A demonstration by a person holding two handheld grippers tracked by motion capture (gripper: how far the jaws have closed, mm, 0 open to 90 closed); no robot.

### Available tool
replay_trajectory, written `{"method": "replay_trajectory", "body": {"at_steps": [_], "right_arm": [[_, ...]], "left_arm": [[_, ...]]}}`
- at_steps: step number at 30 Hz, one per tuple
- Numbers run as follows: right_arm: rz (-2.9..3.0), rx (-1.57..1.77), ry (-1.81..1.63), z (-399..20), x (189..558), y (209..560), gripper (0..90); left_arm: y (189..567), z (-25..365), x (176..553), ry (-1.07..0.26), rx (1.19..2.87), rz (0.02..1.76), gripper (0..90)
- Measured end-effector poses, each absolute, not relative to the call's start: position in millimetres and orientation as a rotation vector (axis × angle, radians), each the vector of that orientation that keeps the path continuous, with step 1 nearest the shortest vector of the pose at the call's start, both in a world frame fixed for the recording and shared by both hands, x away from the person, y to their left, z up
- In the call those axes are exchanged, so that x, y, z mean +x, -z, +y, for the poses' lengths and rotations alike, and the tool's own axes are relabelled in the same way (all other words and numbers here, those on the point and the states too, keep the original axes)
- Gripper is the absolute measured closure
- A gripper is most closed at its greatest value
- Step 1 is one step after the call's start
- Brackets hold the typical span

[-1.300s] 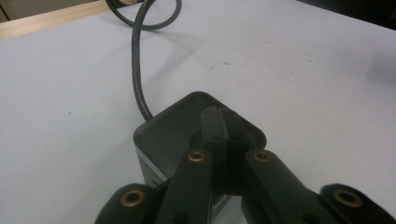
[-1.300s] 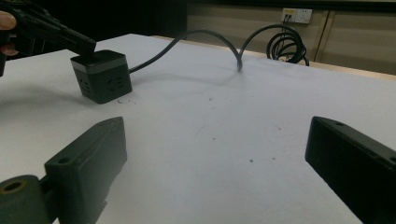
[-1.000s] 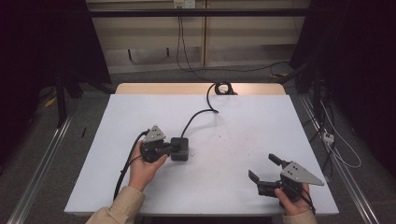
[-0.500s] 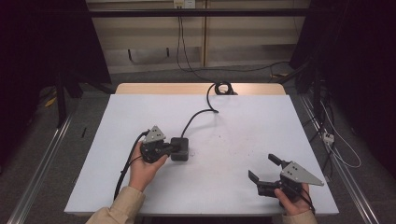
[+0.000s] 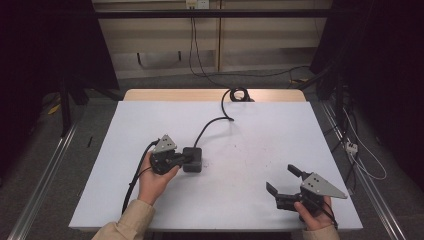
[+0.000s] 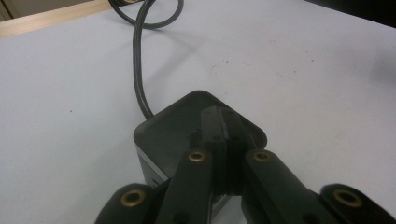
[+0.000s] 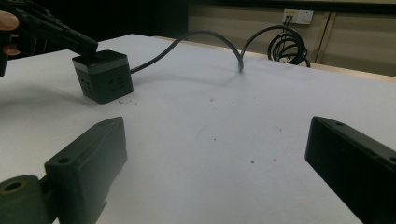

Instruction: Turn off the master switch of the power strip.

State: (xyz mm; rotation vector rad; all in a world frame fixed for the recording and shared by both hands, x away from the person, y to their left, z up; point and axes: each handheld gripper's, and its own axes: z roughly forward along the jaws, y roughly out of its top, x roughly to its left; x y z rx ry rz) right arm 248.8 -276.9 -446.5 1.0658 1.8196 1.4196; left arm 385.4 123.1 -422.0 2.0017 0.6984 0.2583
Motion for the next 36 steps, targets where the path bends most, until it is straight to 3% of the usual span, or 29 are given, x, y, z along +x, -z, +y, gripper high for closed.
{"method": "replay_trajectory", "body": {"at_steps": [29, 36], "right_arm": [[1.819, 1.070, -1.422, -278, 249, 447, 5.3], [1.816, 1.069, -1.421, -279, 248, 447, 5.3]], "left_arm": [[414, 129, 385, -0.173, 1.913, 0.740, 89.8], [410, 129, 385, -0.147, 1.911, 0.738, 78.8]]}}
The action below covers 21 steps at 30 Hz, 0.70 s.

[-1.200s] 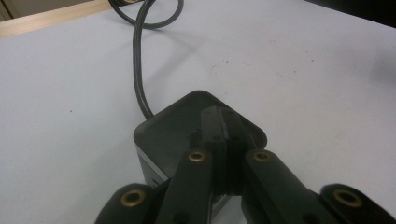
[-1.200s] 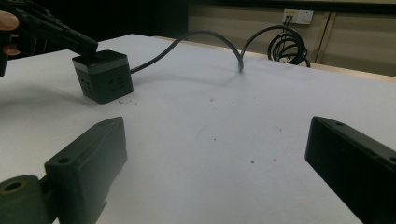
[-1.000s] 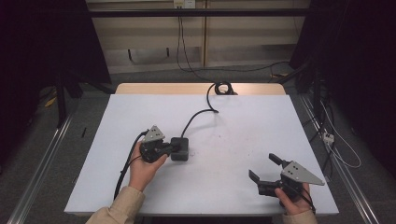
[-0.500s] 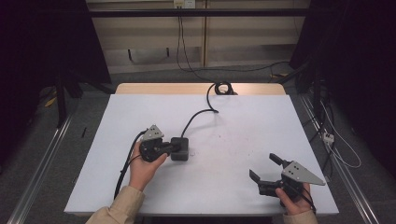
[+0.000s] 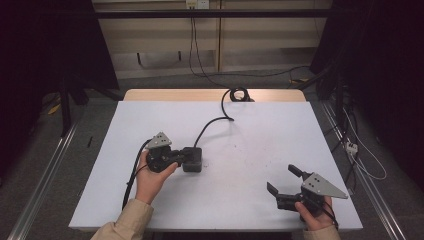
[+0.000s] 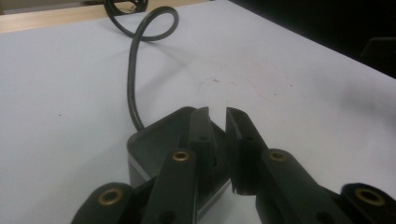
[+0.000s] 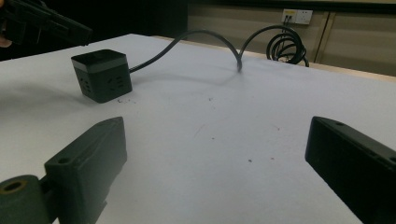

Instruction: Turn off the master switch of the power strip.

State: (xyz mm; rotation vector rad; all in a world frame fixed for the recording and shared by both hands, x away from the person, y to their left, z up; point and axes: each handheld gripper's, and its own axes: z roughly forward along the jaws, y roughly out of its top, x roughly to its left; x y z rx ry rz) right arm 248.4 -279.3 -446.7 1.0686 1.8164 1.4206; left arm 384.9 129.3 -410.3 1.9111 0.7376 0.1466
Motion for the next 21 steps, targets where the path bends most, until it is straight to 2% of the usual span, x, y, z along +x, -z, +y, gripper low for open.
{"method": "replay_trajectory", "body": {"at_steps": [5, 7, 15, 21], "right_arm": [[1.811, 1.073, -1.418, -280.2, 247.9, 446.3, 5.3], [1.814, 1.070, -1.416, -279.9, 247.3, 446.1, 5.3], [1.810, 1.072, -1.418, -281.0, 247.4, 445.9, 5.3], [1.813, 1.067, -1.418, -279.5, 247.8, 445.6, 5.3]], "left_arm": [[406.3, 129.3, 383.5, -0.126, 1.887, 0.730, 66.8], [405.9, 129.8, 383.6, -0.116, 1.875, 0.737, 59.4], [401.7, 134.8, 381.2, -0.118, 1.850, 0.718, 41.6], [400.6, 138.7, 380.0, -0.090, 1.859, 0.700, 33.3]]}}
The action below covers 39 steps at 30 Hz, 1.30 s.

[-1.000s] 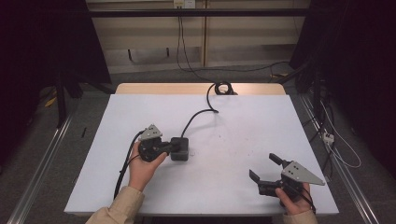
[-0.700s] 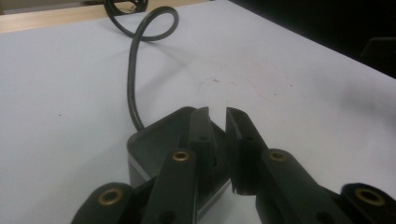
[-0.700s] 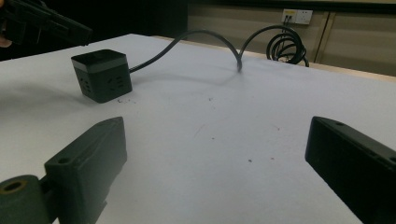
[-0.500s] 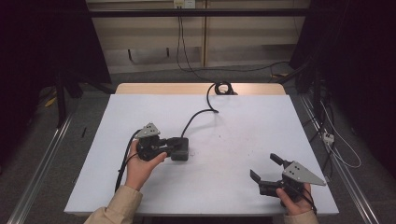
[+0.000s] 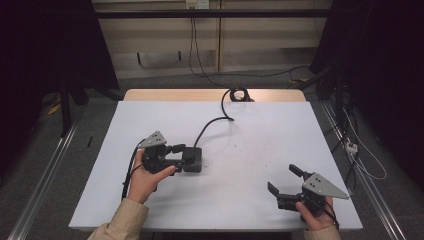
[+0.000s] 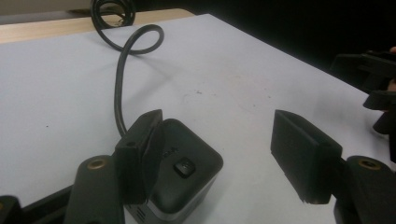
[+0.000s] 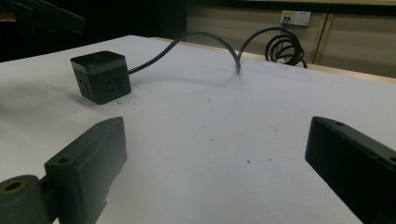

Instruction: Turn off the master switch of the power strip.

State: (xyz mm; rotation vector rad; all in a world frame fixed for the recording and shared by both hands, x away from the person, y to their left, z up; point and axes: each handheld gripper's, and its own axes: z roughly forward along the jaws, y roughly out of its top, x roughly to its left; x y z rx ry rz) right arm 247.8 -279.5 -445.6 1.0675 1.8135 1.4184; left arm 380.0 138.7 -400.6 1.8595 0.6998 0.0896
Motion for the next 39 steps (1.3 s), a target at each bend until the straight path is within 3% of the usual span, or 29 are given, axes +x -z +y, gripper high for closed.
{"method": "replay_trajectory", "body": {"at_steps": [27, 39], "right_arm": [[1.800, 1.072, -1.420, -283, 247, 444, 5.3], [1.803, 1.069, -1.420, -283, 247, 444, 5.3]], "left_arm": [[400, 176, 372, -0.109, 1.832, 0.652, 16.0], [404, 196, 366, -0.147, 1.846, 0.652, 13.0]]}}
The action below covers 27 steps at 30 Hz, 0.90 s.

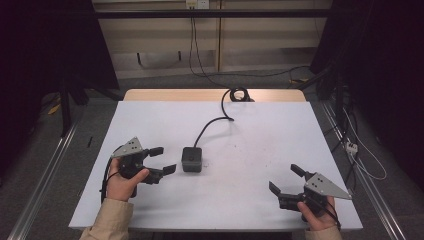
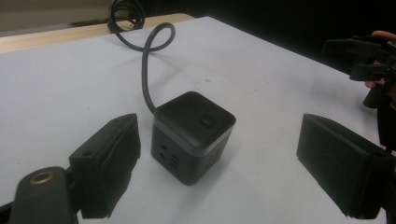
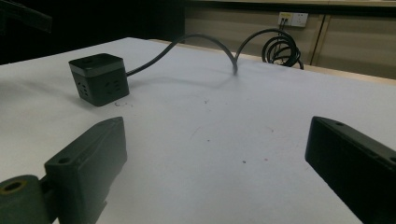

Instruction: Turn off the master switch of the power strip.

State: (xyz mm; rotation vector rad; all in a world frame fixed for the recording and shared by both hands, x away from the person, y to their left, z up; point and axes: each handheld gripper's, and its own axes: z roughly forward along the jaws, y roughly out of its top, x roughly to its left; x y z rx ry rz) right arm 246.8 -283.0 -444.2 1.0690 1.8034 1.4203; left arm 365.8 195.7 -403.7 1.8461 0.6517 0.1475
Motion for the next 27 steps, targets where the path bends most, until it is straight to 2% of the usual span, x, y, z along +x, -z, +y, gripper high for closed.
{"method": "replay_trajectory", "body": {"at_steps": [27], "right_arm": [[1.807, 1.072, -1.419, -283, 247, 445, 5.3]], "left_arm": [[411, 220, 359, -0.177, 1.837, 0.666, 12.9]]}}
